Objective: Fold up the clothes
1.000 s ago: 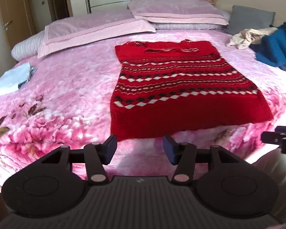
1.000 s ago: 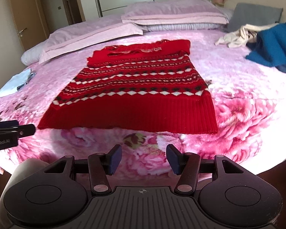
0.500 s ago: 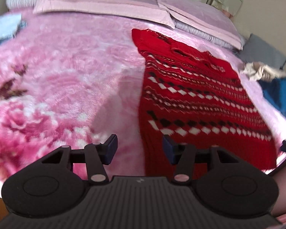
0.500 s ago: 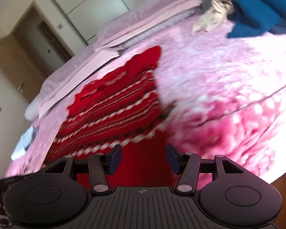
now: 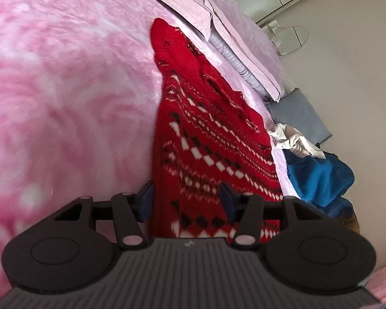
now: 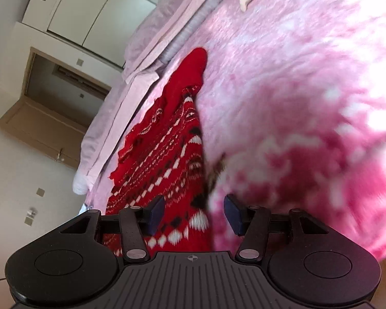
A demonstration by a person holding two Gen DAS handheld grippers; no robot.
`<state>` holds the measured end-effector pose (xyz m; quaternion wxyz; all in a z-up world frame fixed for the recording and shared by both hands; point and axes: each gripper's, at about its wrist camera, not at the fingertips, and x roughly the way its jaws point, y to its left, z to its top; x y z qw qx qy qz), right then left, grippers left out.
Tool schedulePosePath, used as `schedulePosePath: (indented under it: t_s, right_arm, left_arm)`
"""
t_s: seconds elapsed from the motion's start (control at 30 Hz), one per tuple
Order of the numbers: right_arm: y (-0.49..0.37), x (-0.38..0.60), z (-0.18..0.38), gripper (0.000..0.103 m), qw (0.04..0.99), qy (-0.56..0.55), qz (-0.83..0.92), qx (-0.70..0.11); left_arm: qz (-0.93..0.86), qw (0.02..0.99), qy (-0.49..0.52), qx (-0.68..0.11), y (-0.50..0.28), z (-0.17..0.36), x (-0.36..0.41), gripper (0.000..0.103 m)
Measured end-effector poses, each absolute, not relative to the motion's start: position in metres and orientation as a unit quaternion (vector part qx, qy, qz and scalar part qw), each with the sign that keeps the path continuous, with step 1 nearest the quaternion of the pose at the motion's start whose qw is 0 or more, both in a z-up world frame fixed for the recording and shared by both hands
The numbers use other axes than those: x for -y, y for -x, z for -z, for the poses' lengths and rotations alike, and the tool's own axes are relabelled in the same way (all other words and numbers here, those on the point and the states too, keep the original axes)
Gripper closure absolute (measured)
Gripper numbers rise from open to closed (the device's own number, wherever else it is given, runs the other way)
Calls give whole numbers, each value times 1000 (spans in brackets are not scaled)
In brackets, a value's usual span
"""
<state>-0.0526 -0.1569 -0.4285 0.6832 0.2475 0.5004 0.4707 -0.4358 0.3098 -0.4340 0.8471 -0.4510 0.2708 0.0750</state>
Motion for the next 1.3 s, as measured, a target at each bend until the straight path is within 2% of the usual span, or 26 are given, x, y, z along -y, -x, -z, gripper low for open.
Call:
schedulePosePath:
  t_s: [0.07,0.2,0.4,0.5,0.57,0.6,0.63,0.7,1.3]
  right_arm:
    - [43,144,430,48,668,-245,-485,-509]
    - [38,135,429,48,638,-225,-515,-526]
    - [62,162,435,48,580,-214,-560,-552]
    - [72,172,436,49,581,-212,-571,-540]
    - [73,176,437,55,587,-217,-561,-542]
    - [74,177,438,67,590,-217,-554,-546]
    - [72,177,439,87,595,-216,-542,-552]
    - [70,179,441,98,605,-216,-523,-560]
    - [101,204,381,100,648,-235,-540,-484]
  left_arm:
    - [-65,840,465,-273,429,437,-314,57]
    - [-38,826,475,-303,430,442,-313,79]
    - [-17,811,499,-304,463,452,-299,87]
    - [-16,812,499,-302,472,452,-293,90]
    - [-21,811,500,-304,475,453,-292,93]
    - [-22,809,502,-305,475,453,-294,95]
    - [-22,807,505,-305,475,453,-295,95]
    - [-26,809,500,-308,473,450,-294,97]
    - [-60,874,430,-219,531,382,-266,99]
